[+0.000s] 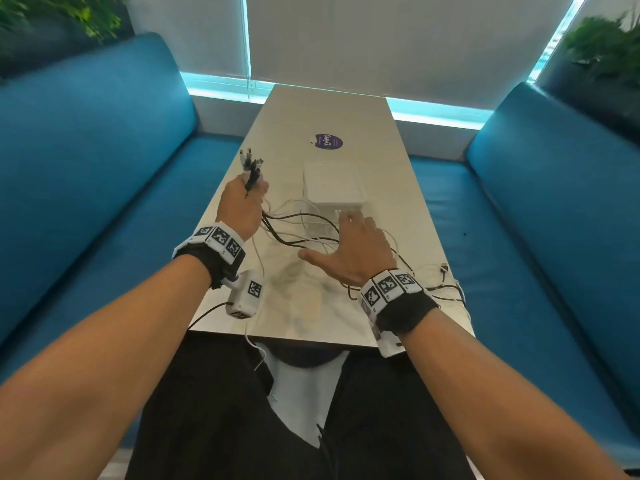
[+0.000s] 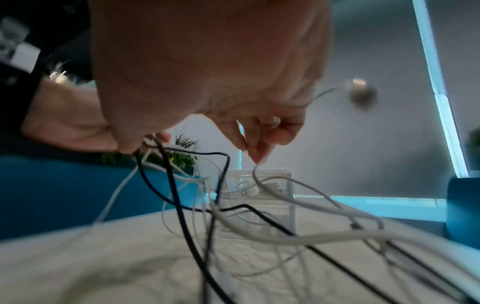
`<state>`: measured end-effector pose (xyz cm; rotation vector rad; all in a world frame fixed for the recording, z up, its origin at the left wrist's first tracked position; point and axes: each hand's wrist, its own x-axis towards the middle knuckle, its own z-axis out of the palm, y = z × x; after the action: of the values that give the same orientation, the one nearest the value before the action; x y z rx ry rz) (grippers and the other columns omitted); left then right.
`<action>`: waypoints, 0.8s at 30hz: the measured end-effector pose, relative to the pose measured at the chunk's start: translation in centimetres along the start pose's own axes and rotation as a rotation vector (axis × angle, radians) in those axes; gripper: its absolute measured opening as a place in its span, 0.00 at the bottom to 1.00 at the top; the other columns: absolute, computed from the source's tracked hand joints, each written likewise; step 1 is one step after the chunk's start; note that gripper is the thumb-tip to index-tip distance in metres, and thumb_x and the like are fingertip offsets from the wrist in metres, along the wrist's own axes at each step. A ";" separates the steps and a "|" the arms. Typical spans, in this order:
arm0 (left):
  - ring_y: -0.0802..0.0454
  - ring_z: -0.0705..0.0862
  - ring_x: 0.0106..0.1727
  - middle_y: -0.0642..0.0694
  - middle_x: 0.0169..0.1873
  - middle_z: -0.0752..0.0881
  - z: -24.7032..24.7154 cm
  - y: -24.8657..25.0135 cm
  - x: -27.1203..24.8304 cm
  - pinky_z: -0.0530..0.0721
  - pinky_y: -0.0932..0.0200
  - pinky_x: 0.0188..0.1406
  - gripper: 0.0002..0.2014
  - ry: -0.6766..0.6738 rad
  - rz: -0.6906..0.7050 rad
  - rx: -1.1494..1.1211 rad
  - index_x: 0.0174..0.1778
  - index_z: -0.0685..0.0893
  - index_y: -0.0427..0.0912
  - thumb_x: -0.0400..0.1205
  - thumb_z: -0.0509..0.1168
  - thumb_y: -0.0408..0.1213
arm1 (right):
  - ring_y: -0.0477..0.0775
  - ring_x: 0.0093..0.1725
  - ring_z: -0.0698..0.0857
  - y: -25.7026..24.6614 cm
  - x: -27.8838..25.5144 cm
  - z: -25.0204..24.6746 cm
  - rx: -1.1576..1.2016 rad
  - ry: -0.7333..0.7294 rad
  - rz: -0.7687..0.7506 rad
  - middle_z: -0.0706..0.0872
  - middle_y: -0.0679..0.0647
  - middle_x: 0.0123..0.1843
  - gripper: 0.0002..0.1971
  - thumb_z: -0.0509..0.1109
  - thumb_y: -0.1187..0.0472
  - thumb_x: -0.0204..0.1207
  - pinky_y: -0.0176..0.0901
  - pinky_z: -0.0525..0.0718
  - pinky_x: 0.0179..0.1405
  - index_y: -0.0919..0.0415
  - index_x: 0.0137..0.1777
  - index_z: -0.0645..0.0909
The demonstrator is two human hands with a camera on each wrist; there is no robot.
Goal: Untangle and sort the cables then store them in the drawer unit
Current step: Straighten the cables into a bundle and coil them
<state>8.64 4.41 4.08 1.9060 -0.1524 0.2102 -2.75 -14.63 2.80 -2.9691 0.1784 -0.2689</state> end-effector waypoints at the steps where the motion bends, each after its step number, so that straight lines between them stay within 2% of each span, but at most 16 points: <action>1: 0.45 0.88 0.47 0.49 0.43 0.88 0.0 -0.1 0.1 0.86 0.51 0.56 0.15 0.001 -0.026 -0.081 0.43 0.82 0.42 0.90 0.55 0.44 | 0.61 0.76 0.71 -0.3 0.1 -0.3 0.096 -0.004 -0.007 0.70 0.56 0.79 0.55 0.60 0.17 0.63 0.60 0.76 0.68 0.57 0.81 0.64; 2: 0.46 0.90 0.47 0.48 0.42 0.90 -0.1 -0.2 0.2 0.87 0.46 0.58 0.18 0.008 -0.038 -0.142 0.39 0.83 0.44 0.90 0.55 0.44 | 0.59 0.79 0.68 -0.8 0.2 -0.5 0.169 -0.003 -0.028 0.66 0.54 0.82 0.54 0.63 0.19 0.64 0.60 0.76 0.70 0.55 0.82 0.61; 4: 0.47 0.91 0.42 0.48 0.36 0.91 -0.2 0.2 0.1 0.87 0.46 0.56 0.20 0.016 -0.057 -0.209 0.33 0.81 0.48 0.90 0.54 0.45 | 0.56 0.81 0.66 -2.0 0.8 -0.6 0.229 0.029 -0.115 0.64 0.52 0.83 0.53 0.68 0.23 0.65 0.58 0.76 0.73 0.55 0.83 0.59; 6: 0.47 0.86 0.35 0.50 0.28 0.87 -0.1 0.7 0.0 0.84 0.46 0.51 0.19 0.021 -0.072 -0.272 0.32 0.78 0.49 0.89 0.55 0.46 | 0.56 0.80 0.66 -3.5 1.6 -0.7 0.258 0.069 -0.203 0.65 0.52 0.83 0.52 0.72 0.28 0.65 0.56 0.72 0.77 0.55 0.83 0.61; 7: 0.47 0.83 0.33 0.51 0.25 0.83 -0.2 1.0 -0.1 0.82 0.44 0.50 0.18 0.017 -0.078 -0.318 0.32 0.78 0.49 0.89 0.56 0.46 | 0.56 0.81 0.65 -4.2 2.1 -0.8 0.281 0.067 -0.232 0.65 0.53 0.84 0.53 0.74 0.29 0.65 0.55 0.69 0.79 0.55 0.84 0.60; 9: 0.47 0.80 0.31 0.50 0.23 0.80 -0.4 1.4 0.0 0.81 0.41 0.49 0.21 -0.033 -0.102 -0.434 0.28 0.80 0.51 0.88 0.58 0.45 | 0.56 0.81 0.67 -5.7 3.0 -0.9 0.311 0.006 -0.246 0.68 0.53 0.84 0.53 0.76 0.29 0.64 0.54 0.66 0.79 0.54 0.84 0.61; 13: 0.44 0.81 0.33 0.45 0.25 0.80 -1.0 2.6 -0.4 0.81 0.43 0.48 0.25 -0.168 -0.105 -0.541 0.22 0.79 0.50 0.88 0.59 0.49 | 0.54 0.66 0.83 -8.5 4.5 -0.1 0.438 -0.120 -0.170 0.83 0.49 0.72 0.50 0.78 0.26 0.56 0.50 0.82 0.66 0.49 0.77 0.71; 15: 0.44 0.80 0.31 0.46 0.24 0.78 -1.3 3.2 -0.8 0.80 0.46 0.44 0.25 -0.199 -0.106 -0.557 0.22 0.79 0.50 0.88 0.59 0.50 | 0.54 0.62 0.86 -9.3 5.1 0.3 0.513 -0.143 -0.121 0.87 0.49 0.67 0.41 0.79 0.32 0.61 0.49 0.84 0.61 0.49 0.73 0.76; 18: 0.50 0.70 0.23 0.48 0.21 0.68 -2.2 4.6 -1.0 0.76 0.54 0.31 0.22 -0.179 -0.130 -0.661 0.29 0.73 0.46 0.90 0.57 0.47 | 0.58 0.51 0.89 -8.7 5.4 0.8 0.484 -0.133 -0.117 0.92 0.54 0.51 0.10 0.74 0.54 0.76 0.49 0.86 0.52 0.54 0.56 0.86; 19: 0.52 0.66 0.21 0.50 0.21 0.65 -2.7 5.1 -0.8 0.75 0.56 0.28 0.21 -0.148 -0.152 -0.699 0.30 0.71 0.46 0.90 0.57 0.47 | 0.57 0.49 0.89 -8.0 5.1 1.1 0.487 -0.164 -0.125 0.92 0.53 0.47 0.06 0.71 0.58 0.78 0.48 0.86 0.51 0.54 0.52 0.88; 22: 0.55 0.60 0.20 0.53 0.20 0.64 -4.3 5.8 0.3 0.75 0.58 0.24 0.19 -0.056 -0.221 -0.805 0.33 0.70 0.47 0.90 0.57 0.47 | 0.50 0.41 0.90 -5.3 3.5 2.6 0.581 -0.349 -0.074 0.92 0.53 0.40 0.08 0.66 0.57 0.81 0.45 0.86 0.47 0.55 0.50 0.88; 24: 0.56 0.59 0.20 0.53 0.20 0.64 -4.7 5.4 0.6 0.73 0.58 0.23 0.19 -0.040 -0.245 -0.813 0.33 0.71 0.47 0.90 0.56 0.48 | 0.48 0.41 0.90 -4.4 2.9 3.4 0.606 -0.392 -0.065 0.92 0.52 0.38 0.08 0.68 0.55 0.80 0.44 0.84 0.46 0.57 0.50 0.87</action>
<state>7.79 7.00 10.71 1.1035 -0.0194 -0.0581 1.14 -10.25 0.71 -2.3630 -0.0442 0.2201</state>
